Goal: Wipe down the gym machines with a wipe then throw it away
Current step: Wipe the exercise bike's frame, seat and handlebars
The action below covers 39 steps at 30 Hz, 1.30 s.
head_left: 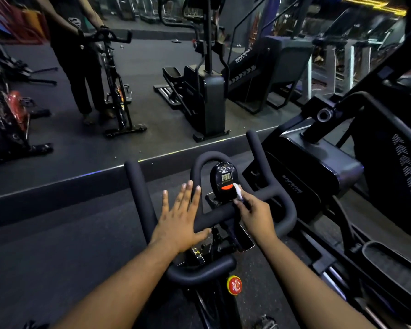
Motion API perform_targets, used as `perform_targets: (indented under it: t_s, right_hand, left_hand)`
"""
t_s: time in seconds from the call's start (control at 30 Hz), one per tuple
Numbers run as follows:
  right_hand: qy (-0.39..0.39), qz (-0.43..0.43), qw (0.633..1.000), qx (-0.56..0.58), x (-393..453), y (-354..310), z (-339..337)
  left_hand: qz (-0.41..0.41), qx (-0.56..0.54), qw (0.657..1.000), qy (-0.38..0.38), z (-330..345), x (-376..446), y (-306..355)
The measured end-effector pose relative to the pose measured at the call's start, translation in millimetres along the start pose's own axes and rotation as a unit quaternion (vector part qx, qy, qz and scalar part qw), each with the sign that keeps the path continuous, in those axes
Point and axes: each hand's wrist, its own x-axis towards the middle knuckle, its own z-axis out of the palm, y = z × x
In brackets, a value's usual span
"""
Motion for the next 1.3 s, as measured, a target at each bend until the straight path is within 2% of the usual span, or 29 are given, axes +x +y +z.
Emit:
perform_targets:
  t_s: [0.07, 0.17, 0.23, 0.33, 0.4, 0.47, 0.6, 0.73, 0.8, 0.9, 0.93, 1.13, 1.23, 1.3]
  right_hand:
    - [0.015, -0.029, 0.999, -0.026, -8.8, -5.3, -4.9]
    - [0.008, -0.176, 0.981, -0.086, -21.3, -22.2, -2.9]
    - [-0.039, -0.259, 0.956, -0.135, -12.1, -37.7, 10.0]
    - [-0.083, -0.326, 0.9, -0.279, 10.7, -50.0, 44.8]
    - [-0.131, -0.316, 0.855, -0.389, 9.2, -47.0, 60.0]
    - [-0.18, -0.287, 0.836, -0.431, -8.4, -38.2, 59.1]
    - [-0.219, -0.287, 0.85, -0.384, -30.1, -20.6, 39.8]
    - [-0.273, -0.335, 0.811, -0.393, -23.5, -19.8, 12.3]
    - [-0.266, -0.357, 0.812, -0.378, -16.6, -17.3, -10.4]
    - [-0.193, -0.323, 0.875, -0.305, -13.2, -15.5, -39.7]
    - [-0.181, -0.322, 0.884, -0.287, -15.4, -18.6, -39.9]
    - [-0.258, -0.366, 0.827, -0.339, -24.0, -7.3, 6.5]
    - [-0.236, -0.385, 0.801, -0.393, -16.4, 7.3, -13.3]
    - [-0.217, -0.364, 0.806, -0.414, -10.3, 15.4, -26.4]
  left_hand:
    - [-0.007, -0.003, 1.0, -0.001, -0.9, -0.2, -0.2]
    - [-0.021, -0.004, 1.0, 0.006, -0.6, -1.0, -0.3]
    - [-0.039, 0.006, 0.999, 0.02, -2.4, -3.7, 2.0]
    - [-0.082, 0.024, 0.996, 0.032, -4.9, -10.2, 4.5]
    - [-0.109, 0.012, 0.994, 0.025, -6.4, -13.6, 4.5]
    - [-0.113, -0.007, 0.993, 0.023, -3.6, -14.3, 2.4]
    - [-0.046, -0.011, 0.999, 0.003, 5.2, -14.8, -4.5]
    - [-0.006, 0.019, 1.0, 0.004, 8.5, -12.4, -4.9]
    - [-0.005, 0.022, 1.0, 0.002, 11.0, -11.6, -5.0]
    - [-0.004, 0.023, 1.0, 0.005, 11.3, -9.4, -4.3]
    - [-0.004, 0.022, 1.0, 0.008, 10.3, -8.9, -3.0]
    - [0.002, 0.01, 0.999, 0.037, 14.5, -6.8, -5.4]
    - [-0.004, 0.005, 0.999, 0.041, 17.9, -6.4, -4.6]
    - [-0.004, 0.007, 0.999, 0.038, 17.7, -6.7, -5.1]
